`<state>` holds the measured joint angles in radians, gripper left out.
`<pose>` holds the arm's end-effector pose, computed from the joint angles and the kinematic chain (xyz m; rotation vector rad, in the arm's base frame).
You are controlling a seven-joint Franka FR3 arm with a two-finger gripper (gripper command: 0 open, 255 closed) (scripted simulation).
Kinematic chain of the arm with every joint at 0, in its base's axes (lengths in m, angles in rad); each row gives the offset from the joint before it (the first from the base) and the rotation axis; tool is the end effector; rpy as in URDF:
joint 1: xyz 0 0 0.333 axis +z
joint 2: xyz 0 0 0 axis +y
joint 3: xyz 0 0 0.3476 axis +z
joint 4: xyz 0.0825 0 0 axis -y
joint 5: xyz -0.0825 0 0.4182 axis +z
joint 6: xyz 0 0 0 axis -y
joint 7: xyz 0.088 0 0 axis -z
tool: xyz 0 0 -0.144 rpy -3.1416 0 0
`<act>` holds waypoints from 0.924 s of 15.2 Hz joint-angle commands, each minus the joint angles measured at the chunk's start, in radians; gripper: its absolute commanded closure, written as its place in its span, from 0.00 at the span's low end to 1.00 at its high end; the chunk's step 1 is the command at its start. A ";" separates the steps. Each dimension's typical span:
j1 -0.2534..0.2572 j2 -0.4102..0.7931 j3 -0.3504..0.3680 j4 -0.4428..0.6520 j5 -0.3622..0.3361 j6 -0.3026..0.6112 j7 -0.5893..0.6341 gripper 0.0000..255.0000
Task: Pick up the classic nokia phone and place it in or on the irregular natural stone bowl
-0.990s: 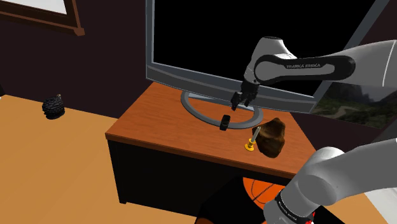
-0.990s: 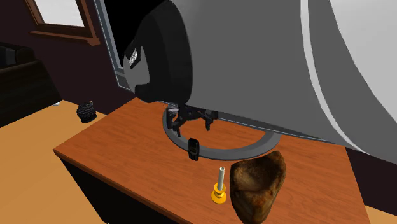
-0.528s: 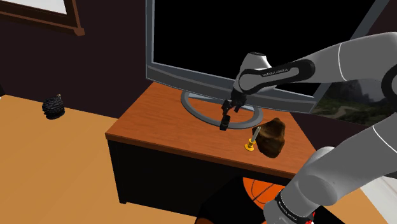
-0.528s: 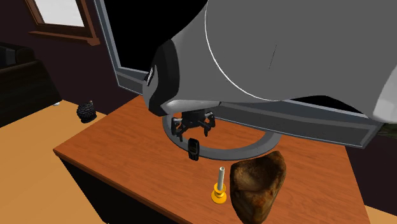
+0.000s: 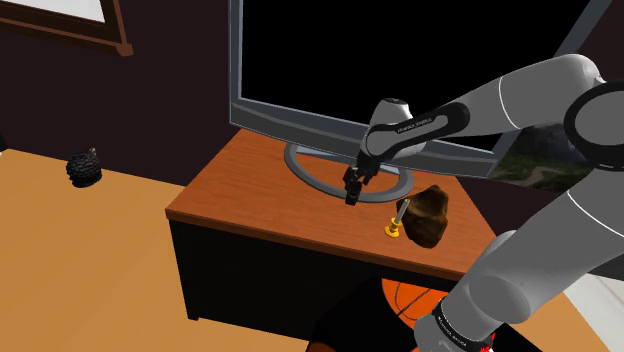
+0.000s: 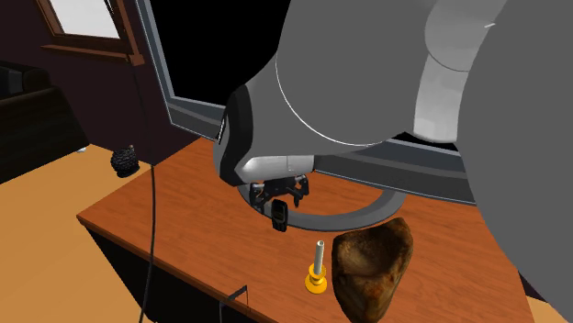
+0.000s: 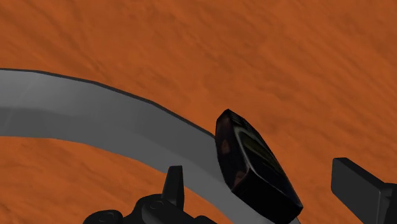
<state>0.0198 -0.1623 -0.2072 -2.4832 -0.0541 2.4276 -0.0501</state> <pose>0.4817 -0.0914 0.3291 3.1173 -0.1518 0.1604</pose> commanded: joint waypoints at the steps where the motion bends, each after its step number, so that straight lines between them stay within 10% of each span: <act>1: 0.001 0.019 -0.001 -0.004 0.004 0.023 -0.003 0.00; 8: 0.001 0.019 -0.001 -0.004 0.004 0.023 -0.003 0.00; 9: 0.001 0.019 -0.001 -0.004 0.004 0.023 -0.003 1.00; 14: 0.001 0.018 -0.001 -0.005 0.004 0.023 -0.003 1.00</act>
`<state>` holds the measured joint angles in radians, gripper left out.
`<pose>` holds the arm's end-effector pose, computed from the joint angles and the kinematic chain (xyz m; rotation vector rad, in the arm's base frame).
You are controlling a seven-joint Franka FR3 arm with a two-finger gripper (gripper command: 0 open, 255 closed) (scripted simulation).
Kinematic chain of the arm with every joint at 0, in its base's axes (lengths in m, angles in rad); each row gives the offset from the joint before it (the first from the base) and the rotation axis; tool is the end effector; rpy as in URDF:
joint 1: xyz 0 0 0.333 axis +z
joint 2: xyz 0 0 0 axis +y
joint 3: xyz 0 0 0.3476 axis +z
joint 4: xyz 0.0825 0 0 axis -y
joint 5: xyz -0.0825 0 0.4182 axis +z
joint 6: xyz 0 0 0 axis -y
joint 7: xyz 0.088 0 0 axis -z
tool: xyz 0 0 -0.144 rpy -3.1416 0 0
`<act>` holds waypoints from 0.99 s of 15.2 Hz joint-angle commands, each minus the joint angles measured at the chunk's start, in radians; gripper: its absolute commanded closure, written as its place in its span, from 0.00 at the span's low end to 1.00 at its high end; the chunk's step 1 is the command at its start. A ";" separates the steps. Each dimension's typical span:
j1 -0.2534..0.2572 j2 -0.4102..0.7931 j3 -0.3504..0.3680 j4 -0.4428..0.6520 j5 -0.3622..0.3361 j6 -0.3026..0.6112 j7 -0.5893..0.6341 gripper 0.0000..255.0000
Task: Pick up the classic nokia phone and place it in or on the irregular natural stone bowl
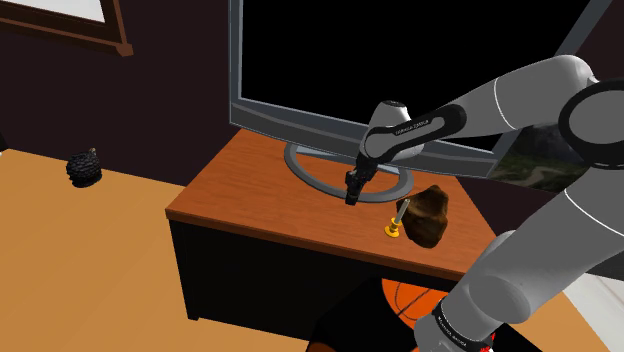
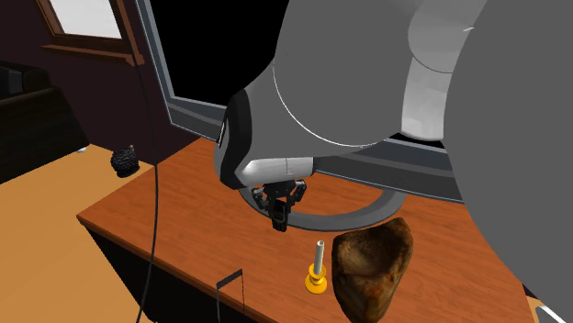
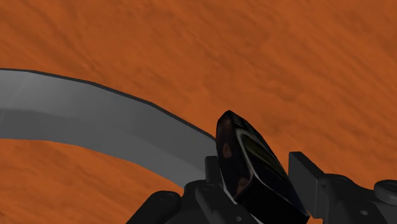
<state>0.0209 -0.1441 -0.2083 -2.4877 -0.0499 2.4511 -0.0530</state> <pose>0.4831 -0.0914 0.3207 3.1172 -0.1514 0.1620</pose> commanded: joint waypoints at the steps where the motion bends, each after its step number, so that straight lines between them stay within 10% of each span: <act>1: 0.000 0.000 0.000 0.000 0.000 0.000 0.000 1.00; 15: -0.003 -0.092 0.009 0.071 -0.016 -0.162 0.012 1.00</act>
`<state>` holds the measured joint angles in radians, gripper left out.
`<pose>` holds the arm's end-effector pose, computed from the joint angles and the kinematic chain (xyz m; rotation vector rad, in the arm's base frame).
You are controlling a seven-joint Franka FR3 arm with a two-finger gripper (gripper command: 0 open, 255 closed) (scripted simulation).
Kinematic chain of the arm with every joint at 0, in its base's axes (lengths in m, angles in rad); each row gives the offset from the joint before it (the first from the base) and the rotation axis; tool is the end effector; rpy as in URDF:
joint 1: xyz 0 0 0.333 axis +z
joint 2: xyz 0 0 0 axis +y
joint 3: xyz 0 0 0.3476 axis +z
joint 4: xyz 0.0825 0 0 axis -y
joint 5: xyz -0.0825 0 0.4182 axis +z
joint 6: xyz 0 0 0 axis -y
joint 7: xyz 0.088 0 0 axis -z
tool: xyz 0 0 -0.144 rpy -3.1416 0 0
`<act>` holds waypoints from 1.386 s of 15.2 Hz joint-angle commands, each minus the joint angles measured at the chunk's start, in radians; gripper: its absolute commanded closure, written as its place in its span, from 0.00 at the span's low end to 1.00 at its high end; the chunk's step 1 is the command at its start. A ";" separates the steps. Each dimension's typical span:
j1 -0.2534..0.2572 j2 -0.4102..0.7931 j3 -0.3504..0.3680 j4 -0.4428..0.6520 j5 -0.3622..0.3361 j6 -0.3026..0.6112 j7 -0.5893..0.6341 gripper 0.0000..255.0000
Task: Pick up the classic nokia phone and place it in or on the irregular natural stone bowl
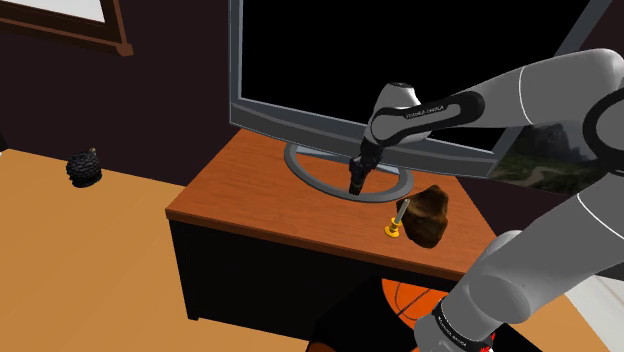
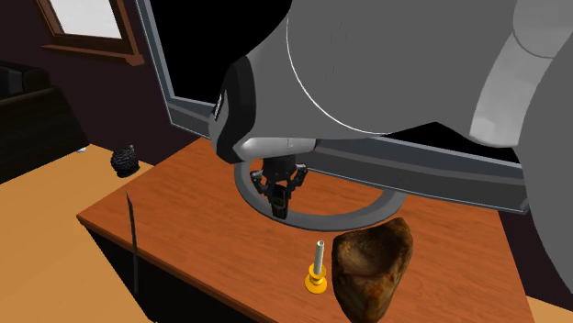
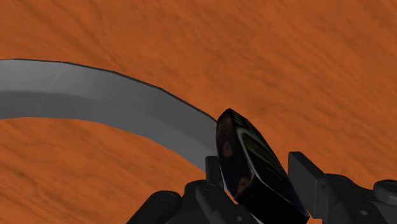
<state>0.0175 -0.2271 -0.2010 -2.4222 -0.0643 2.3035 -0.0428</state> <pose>0.4842 -0.0925 0.3768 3.1171 -0.1521 0.1618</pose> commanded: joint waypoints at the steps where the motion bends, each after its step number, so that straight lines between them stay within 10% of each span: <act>1: 0.000 -0.015 0.002 0.013 -0.002 -0.029 0.003 1.00; 21: 0.001 -0.099 0.018 0.211 -0.005 -0.310 0.008 1.00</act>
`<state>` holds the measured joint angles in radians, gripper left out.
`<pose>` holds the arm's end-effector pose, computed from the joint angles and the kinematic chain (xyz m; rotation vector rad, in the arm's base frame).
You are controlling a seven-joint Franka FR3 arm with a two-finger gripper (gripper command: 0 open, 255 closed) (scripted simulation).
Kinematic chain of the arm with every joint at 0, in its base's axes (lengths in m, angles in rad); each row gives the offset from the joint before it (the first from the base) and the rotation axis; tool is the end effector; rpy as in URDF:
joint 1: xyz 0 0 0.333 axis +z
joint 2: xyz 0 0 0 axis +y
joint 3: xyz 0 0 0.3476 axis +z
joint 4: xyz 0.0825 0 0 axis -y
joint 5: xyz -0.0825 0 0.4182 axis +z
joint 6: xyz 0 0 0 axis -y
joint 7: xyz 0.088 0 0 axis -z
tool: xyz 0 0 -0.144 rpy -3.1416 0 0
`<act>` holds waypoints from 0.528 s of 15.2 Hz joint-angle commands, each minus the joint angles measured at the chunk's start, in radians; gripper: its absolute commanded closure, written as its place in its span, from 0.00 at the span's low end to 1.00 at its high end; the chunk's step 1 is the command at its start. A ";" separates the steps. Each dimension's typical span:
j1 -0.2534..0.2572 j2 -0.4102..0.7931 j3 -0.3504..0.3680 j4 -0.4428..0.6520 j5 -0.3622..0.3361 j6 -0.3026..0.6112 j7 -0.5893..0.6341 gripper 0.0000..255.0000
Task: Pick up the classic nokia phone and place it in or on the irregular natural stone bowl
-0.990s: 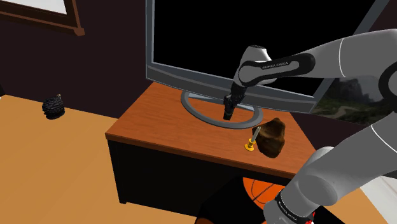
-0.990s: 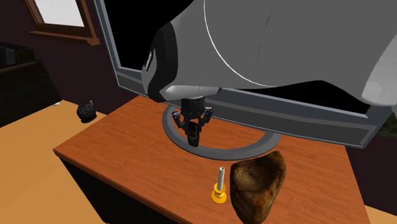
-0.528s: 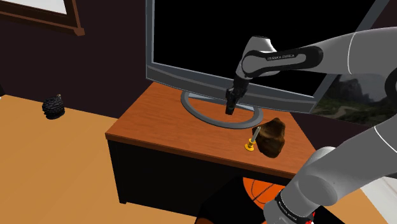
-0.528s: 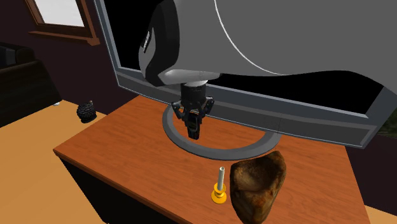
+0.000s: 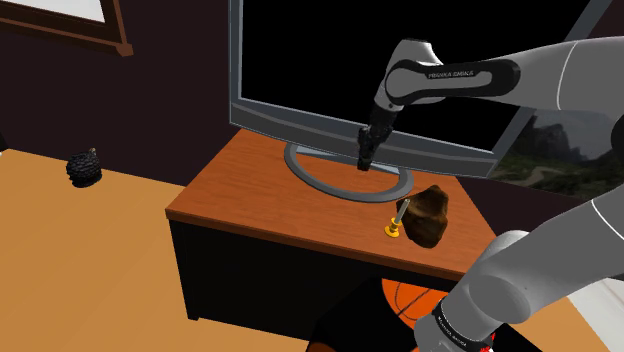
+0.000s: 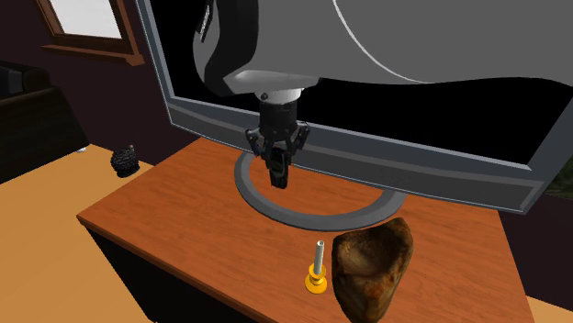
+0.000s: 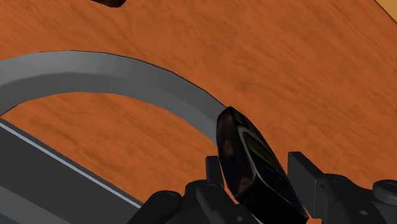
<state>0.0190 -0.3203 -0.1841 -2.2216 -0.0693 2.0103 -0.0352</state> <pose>0.4868 -0.0925 0.4947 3.1172 -0.1521 0.1616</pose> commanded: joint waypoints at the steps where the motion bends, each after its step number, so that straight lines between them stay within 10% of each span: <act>1: 0.000 -0.008 0.002 0.022 0.000 -0.030 0.000 1.00; 8: 0.002 -0.013 0.006 0.111 0.002 -0.125 -0.001 1.00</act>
<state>0.0207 -0.3308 -0.1793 -2.1207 -0.0673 1.8990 -0.0364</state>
